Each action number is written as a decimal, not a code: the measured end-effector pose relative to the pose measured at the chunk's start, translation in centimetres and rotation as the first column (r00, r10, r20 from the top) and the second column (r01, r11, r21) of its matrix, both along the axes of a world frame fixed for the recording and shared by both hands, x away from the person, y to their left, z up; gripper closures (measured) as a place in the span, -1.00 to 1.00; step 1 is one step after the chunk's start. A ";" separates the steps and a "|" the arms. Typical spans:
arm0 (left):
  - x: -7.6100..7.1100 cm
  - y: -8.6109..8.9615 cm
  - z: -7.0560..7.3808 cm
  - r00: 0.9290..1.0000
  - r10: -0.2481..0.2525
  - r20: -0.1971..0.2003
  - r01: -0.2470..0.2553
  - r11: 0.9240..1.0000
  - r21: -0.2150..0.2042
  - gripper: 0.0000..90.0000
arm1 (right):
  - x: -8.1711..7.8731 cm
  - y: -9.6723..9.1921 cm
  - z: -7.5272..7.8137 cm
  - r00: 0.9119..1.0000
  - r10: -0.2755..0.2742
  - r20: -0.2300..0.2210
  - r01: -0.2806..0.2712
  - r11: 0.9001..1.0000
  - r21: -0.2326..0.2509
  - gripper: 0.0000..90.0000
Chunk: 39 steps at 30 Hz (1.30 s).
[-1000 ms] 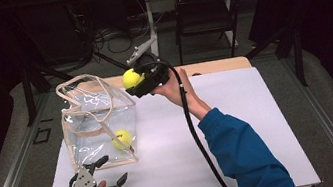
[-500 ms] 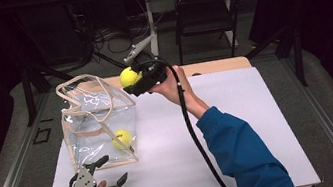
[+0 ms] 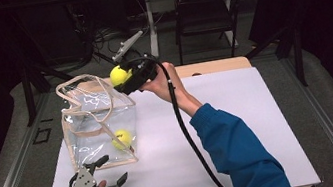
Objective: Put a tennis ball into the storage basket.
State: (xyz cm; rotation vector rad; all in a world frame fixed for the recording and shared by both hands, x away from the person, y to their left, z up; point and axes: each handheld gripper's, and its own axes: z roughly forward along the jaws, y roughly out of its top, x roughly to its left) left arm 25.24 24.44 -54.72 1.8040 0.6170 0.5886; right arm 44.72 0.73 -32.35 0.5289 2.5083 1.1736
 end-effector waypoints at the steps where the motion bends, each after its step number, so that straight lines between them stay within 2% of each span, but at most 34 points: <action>1: 0.0 0.0 0.0 1.000 0.000 0.000 0.000 1.000 0.000 -0.65 | 0.0 0.1 0.1 1.000 0.002 0.002 -0.002 1.000 0.004 -0.41; 20: -0.1 0.0 0.1 1.000 -0.004 0.008 0.004 1.000 -0.004 -0.65 | 0.3 1.7 0.2 1.000 0.002 -0.006 -0.002 1.000 -0.007 -0.42; 31: -0.2 0.0 0.1 1.000 0.001 0.006 -0.001 1.000 -0.009 -0.65 | 0.2 2.9 0.4 1.000 0.030 -0.010 -0.030 1.000 -0.001 -0.42; 39: -0.1 0.0 0.1 1.000 -0.003 0.006 0.003 1.000 -0.013 -0.65 | 0.2 3.7 0.2 0.999 0.039 -0.015 -0.040 0.999 -0.014 -0.42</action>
